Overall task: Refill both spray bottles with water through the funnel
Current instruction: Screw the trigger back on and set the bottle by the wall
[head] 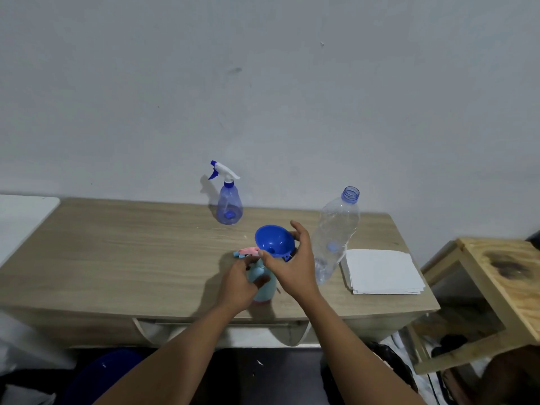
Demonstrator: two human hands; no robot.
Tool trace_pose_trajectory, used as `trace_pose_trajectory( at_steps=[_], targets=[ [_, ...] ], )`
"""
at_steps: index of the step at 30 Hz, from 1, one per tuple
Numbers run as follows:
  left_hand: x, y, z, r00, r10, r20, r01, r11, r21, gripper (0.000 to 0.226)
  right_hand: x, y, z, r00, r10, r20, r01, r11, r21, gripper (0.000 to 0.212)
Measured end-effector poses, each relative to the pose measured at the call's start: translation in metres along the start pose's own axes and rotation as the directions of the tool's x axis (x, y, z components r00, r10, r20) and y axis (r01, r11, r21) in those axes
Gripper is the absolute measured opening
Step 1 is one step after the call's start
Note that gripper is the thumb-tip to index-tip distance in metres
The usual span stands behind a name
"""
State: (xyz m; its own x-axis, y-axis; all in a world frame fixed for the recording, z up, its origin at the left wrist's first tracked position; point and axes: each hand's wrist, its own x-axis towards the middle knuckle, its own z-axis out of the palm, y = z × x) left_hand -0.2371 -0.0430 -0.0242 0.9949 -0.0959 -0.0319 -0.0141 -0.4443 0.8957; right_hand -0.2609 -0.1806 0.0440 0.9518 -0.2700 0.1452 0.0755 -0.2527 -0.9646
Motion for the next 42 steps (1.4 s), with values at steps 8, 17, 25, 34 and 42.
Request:
trace_pose_trajectory(
  at_steps=[8,17,25,34,42],
  targets=[
    [-0.002,-0.013,-0.018,0.995,0.027,-0.100,-0.021,0.998,0.052,0.045,0.016,-0.006,-0.004,0.997,0.072,-0.038,-0.074,0.995,-0.063,0.084],
    [0.003,-0.020,-0.023,0.992,0.004,-0.130,-0.001,1.000,0.026,0.051,-0.021,0.060,-0.033,0.991,0.122,0.061,-0.053,0.755,-0.654,0.069],
    [0.006,-0.021,-0.020,0.990,0.013,-0.141,-0.010,1.000,0.022,0.050,-0.046,0.102,-0.064,0.963,0.269,0.028,-0.164,0.659,-0.734,0.071],
    [0.007,-0.017,-0.020,0.991,0.005,-0.136,-0.002,1.000,0.026,0.053,-0.036,0.117,-0.048,0.949,0.312,0.043,-0.215,0.743,-0.634,0.084],
    [0.007,-0.021,-0.020,0.992,0.004,-0.125,-0.003,1.000,0.002,0.053,-0.047,0.104,-0.047,0.993,0.118,0.000,-0.102,0.857,-0.506,0.074]
  ],
)
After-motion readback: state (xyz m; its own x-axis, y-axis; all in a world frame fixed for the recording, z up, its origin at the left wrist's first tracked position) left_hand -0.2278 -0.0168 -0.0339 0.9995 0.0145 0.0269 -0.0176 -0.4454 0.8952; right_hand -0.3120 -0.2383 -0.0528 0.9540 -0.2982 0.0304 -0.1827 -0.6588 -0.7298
